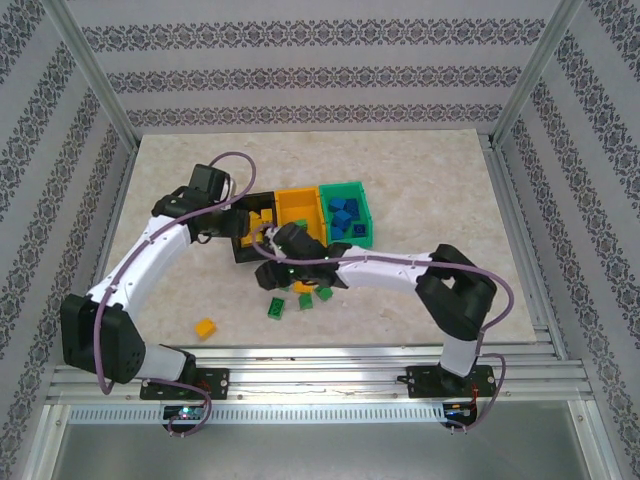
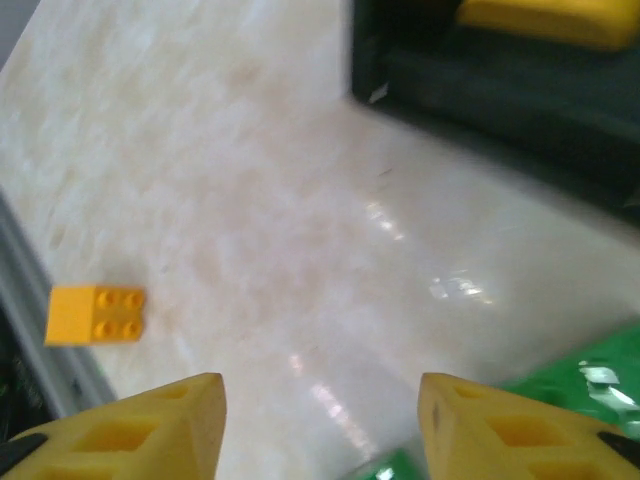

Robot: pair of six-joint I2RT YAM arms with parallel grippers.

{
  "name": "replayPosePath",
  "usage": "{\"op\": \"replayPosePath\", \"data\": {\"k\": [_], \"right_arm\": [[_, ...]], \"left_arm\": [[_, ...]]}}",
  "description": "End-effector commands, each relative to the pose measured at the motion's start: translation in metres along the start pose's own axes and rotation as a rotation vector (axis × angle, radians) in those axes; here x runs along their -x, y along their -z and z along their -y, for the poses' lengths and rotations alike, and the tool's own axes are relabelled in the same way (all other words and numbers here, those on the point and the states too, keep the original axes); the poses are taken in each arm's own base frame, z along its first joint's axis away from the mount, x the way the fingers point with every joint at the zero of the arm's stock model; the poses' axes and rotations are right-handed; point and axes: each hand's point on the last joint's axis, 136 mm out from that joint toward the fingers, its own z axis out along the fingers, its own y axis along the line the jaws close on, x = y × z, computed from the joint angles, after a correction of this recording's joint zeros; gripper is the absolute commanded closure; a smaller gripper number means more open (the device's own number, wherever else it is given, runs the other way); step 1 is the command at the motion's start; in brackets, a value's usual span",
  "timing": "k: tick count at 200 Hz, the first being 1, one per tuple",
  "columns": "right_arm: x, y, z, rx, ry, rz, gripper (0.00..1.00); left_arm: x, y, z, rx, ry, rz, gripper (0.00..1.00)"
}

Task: Sort the legos into containers by color
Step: Pick up the lego from the bottom-left of the table.

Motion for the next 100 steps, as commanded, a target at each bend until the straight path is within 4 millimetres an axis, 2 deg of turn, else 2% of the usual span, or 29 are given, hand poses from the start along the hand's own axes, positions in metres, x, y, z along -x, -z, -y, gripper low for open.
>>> {"op": "replayPosePath", "data": {"k": [1, 32, 55, 67, 100], "right_arm": [[-0.011, -0.014, -0.04, 0.111, 0.169, -0.05, 0.4], [-0.029, -0.038, -0.064, 0.165, 0.318, -0.11, 0.27], [-0.027, -0.049, -0.077, 0.19, 0.357, -0.107, 0.24], [-0.026, -0.054, -0.085, 0.191, 0.385, -0.108, 0.18], [-0.031, -0.07, -0.101, 0.166, 0.447, -0.122, 0.15]], "left_arm": [[0.003, 0.02, -0.027, 0.06, 0.09, 0.044, 0.33], [-0.002, 0.02, -0.043, -0.039, 0.262, 0.049, 0.31], [-0.014, 0.01, -0.057, -0.152, 0.427, 0.025, 0.3], [-0.019, 0.007, -0.065, -0.205, 0.504, 0.024, 0.3], [-0.018, 0.014, -0.084, -0.247, 0.6, 0.087, 0.3]]}}
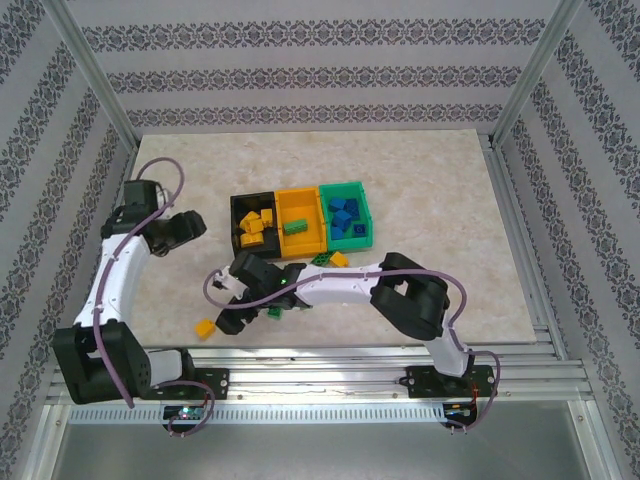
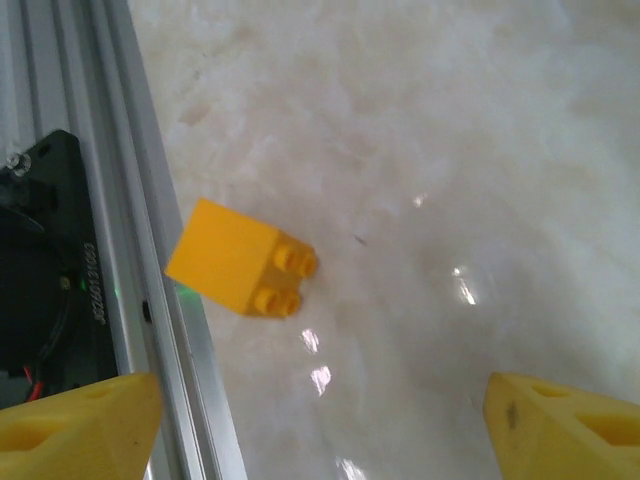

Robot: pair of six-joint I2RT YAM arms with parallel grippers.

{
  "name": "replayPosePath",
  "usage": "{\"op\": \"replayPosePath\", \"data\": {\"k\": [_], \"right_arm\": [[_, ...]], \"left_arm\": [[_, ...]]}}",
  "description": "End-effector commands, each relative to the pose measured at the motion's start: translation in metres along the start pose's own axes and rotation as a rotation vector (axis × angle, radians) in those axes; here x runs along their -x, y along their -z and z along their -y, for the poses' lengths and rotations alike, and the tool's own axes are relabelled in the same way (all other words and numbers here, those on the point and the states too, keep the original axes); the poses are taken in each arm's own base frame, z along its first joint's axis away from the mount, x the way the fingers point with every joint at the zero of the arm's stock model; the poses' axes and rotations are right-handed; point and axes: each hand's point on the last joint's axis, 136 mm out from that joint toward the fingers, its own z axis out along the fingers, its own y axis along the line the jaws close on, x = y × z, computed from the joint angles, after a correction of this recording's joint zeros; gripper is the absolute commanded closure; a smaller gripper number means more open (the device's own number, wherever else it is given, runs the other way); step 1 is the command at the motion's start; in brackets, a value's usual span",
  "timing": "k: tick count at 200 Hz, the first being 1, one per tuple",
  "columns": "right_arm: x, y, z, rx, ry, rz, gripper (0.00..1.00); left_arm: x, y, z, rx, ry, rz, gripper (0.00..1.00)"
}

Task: Sort the legos into containers by color
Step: Pick up the lego from the bottom-left of the table.

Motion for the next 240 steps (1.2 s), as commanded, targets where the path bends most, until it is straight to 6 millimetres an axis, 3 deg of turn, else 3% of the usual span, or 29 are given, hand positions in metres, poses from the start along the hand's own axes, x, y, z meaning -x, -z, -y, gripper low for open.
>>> {"op": "replayPosePath", "data": {"k": [1, 64, 135, 161, 196, 218, 240], "right_arm": [[0.003, -0.013, -0.015, -0.005, 0.083, -0.019, 0.14], [0.002, -0.04, -0.024, -0.094, 0.151, -0.066, 0.11], [0.002, -0.063, -0.013, -0.172, 0.137, -0.095, 0.16], [-0.002, -0.072, -0.011, -0.181, 0.131, -0.117, 0.24], [-0.003, -0.07, -0.005, -0.205, 0.115, -0.109, 0.53], [0.005, -0.059, 0.001, -0.212, 0.084, -0.064, 0.63], [0.02, -0.036, 0.012, -0.211, 0.033, -0.003, 0.65]], "left_arm": [[0.014, 0.015, 0.02, -0.149, 0.04, 0.067, 0.3], [0.019, 0.02, 0.015, -0.146, 0.042, 0.095, 0.3], [0.019, 0.018, 0.023, -0.202, 0.038, 0.08, 0.3], [0.017, 0.017, 0.025, -0.216, 0.038, 0.074, 0.3], [0.017, 0.017, 0.027, -0.232, 0.035, 0.072, 0.3], [0.016, 0.014, 0.028, -0.244, 0.04, 0.058, 0.3], [0.015, 0.012, 0.033, -0.273, 0.041, 0.043, 0.31]]}}
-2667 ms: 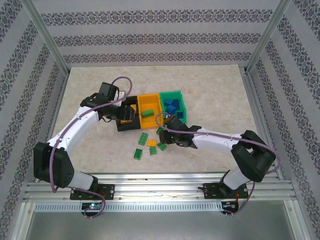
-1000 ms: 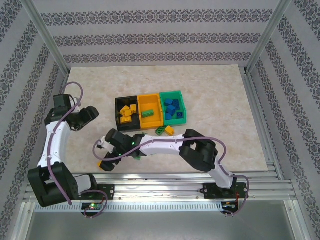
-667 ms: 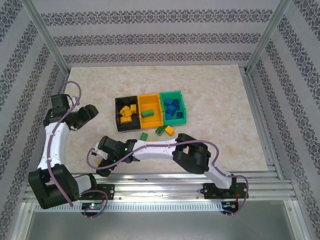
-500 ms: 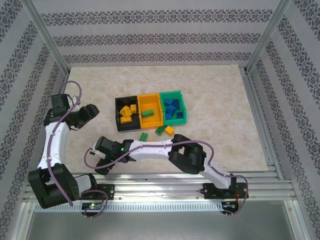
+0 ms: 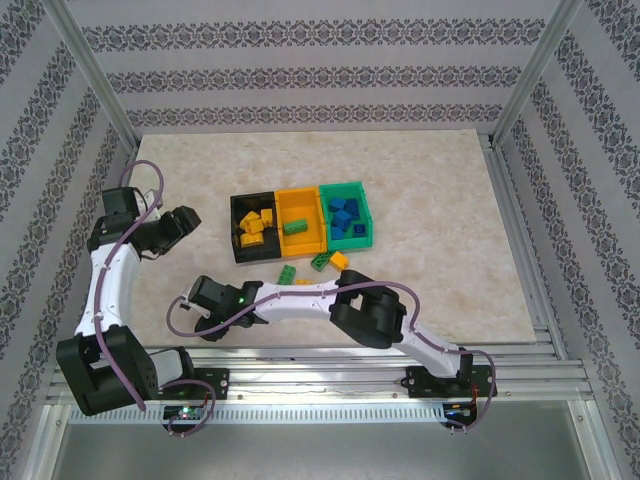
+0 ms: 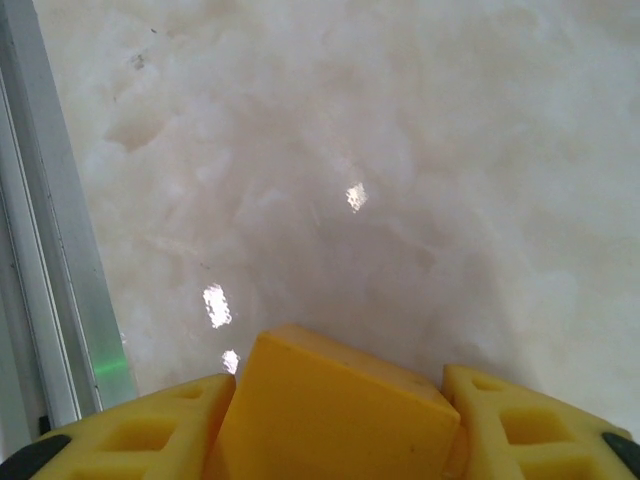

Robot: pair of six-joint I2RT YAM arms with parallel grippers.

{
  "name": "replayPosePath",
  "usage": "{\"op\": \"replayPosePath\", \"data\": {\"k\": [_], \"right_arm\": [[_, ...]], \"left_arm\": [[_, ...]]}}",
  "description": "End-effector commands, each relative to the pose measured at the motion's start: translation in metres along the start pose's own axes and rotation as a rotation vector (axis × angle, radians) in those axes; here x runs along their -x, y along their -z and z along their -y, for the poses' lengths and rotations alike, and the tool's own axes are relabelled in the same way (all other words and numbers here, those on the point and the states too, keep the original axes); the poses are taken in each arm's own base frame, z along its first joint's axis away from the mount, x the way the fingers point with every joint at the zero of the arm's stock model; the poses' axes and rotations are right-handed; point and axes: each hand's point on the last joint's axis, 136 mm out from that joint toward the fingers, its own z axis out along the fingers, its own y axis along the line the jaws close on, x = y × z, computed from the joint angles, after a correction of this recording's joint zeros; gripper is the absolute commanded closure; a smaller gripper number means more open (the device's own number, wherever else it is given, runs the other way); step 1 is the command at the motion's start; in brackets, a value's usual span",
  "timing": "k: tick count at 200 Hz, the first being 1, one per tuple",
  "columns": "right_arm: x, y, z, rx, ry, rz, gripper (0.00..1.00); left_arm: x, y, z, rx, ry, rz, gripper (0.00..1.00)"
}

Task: Sort the legos into containers by color
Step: Pick up the lego from the bottom-left of the table, then place the lego in the container.

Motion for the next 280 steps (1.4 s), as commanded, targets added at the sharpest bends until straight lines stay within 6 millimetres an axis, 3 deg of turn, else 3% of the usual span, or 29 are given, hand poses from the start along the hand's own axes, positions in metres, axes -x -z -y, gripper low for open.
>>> {"op": "replayPosePath", "data": {"k": [1, 52, 73, 105, 155, 174, 192, 206, 255, 280], "right_arm": [[0.015, 0.029, 0.023, -0.03, -0.075, 0.062, 0.65], [0.056, 0.104, 0.086, -0.081, -0.171, 0.226, 0.65], [0.072, 0.123, 0.115, -0.13, -0.202, 0.28, 0.66], [0.09, 0.13, 0.155, -0.21, -0.239, 0.312, 0.65], [0.085, 0.129, 0.204, -0.341, -0.283, 0.288, 0.61], [0.081, 0.132, 0.209, -0.343, -0.299, 0.29, 0.57], [0.078, 0.134, 0.209, -0.344, -0.299, 0.294, 0.38], [0.075, 0.137, 0.208, -0.343, -0.303, 0.294, 0.31], [0.063, 0.164, 0.194, -0.311, -0.332, 0.333, 0.29], [0.038, 0.184, 0.19, -0.333, -0.351, 0.338, 0.28]], "left_arm": [[0.005, -0.004, 0.005, -0.053, 0.01, 0.004, 0.31], [0.003, -0.009, 0.008, -0.089, 0.025, -0.017, 0.32], [0.003, -0.007, 0.009, -0.088, 0.022, -0.007, 0.32], [0.003, -0.007, 0.009, -0.088, 0.018, -0.008, 0.33], [0.003, -0.005, 0.009, -0.081, 0.011, -0.001, 0.33], [0.002, -0.006, 0.008, -0.081, 0.015, -0.006, 0.33], [0.002, -0.006, 0.008, -0.083, 0.018, -0.008, 0.33], [0.002, -0.006, 0.01, -0.087, 0.017, -0.007, 0.33], [-0.001, -0.009, 0.011, -0.087, 0.012, -0.019, 0.33], [-0.004, -0.01, 0.012, -0.083, 0.003, -0.028, 0.33]]}}
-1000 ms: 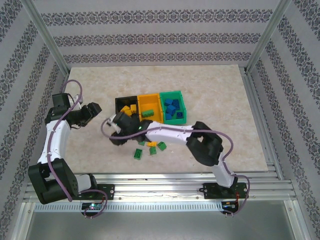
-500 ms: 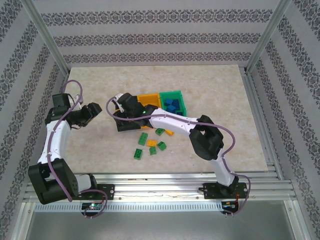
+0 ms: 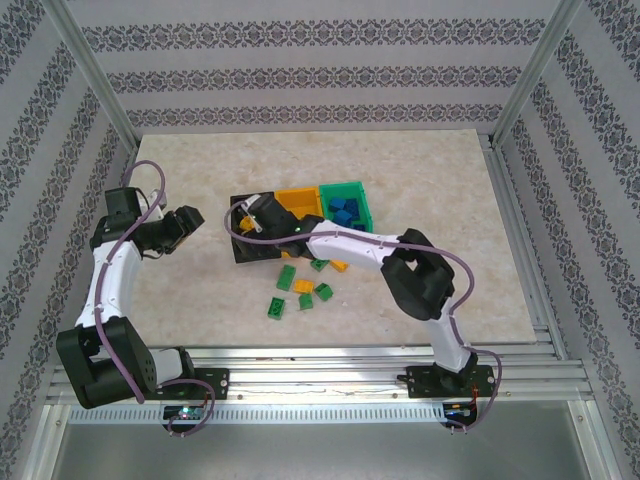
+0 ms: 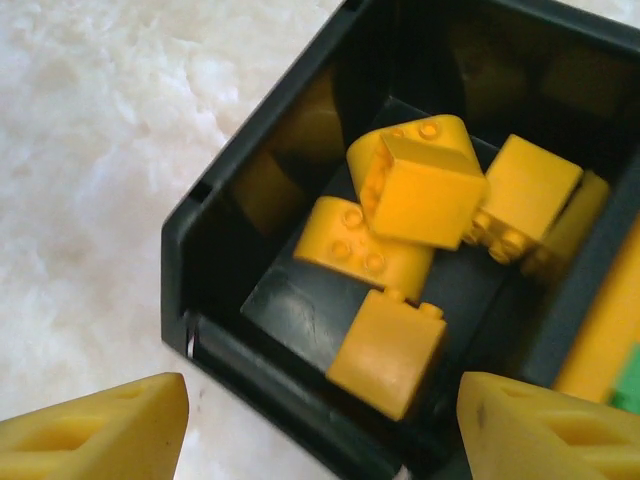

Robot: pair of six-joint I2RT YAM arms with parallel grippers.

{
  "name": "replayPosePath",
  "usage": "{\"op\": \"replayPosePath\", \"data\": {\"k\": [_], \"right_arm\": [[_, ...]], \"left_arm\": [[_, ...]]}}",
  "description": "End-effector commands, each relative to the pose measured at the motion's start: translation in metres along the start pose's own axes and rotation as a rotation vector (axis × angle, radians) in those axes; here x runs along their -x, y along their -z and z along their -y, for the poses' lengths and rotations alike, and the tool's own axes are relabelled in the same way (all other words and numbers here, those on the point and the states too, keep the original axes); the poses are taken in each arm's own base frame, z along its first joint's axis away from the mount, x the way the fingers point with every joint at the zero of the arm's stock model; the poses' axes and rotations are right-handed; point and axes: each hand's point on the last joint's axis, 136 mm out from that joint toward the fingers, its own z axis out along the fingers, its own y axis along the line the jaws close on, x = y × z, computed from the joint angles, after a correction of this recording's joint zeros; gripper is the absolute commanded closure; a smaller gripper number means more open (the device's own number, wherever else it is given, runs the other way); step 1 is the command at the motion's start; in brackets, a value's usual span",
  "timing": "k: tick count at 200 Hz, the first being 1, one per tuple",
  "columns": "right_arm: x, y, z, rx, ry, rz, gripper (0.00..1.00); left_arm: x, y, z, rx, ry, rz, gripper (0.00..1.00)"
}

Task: Sort the legos into containers by color
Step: Place the lego in the container, then pick up the lego from the center of the table.

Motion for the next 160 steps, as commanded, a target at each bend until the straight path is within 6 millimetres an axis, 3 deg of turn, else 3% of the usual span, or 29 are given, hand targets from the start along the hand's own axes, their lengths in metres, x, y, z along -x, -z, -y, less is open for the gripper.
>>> {"op": "replayPosePath", "data": {"k": [1, 45, 101, 133, 160], "right_arm": [[0.021, 0.044, 0.0, 0.008, -0.038, 0.109, 0.28], [-0.031, 0.082, 0.038, -0.072, -0.111, 0.081, 0.28], [-0.105, 0.102, 0.103, -0.171, -0.306, 0.0, 0.29], [-0.126, 0.108, 0.132, -0.193, -0.397, -0.022, 0.28], [-0.129, 0.109, 0.143, -0.204, -0.421, -0.026, 0.28]], "left_arm": [[0.0, -0.001, 0.006, -0.017, -0.023, 0.008, 0.33], [-0.006, -0.008, 0.009, -0.01, -0.037, -0.021, 0.33], [-0.015, -0.017, 0.015, -0.009, -0.064, -0.065, 0.33], [-0.019, -0.021, 0.018, -0.005, -0.078, -0.08, 0.33], [-0.023, -0.024, 0.021, -0.011, -0.087, -0.095, 0.33]]}}
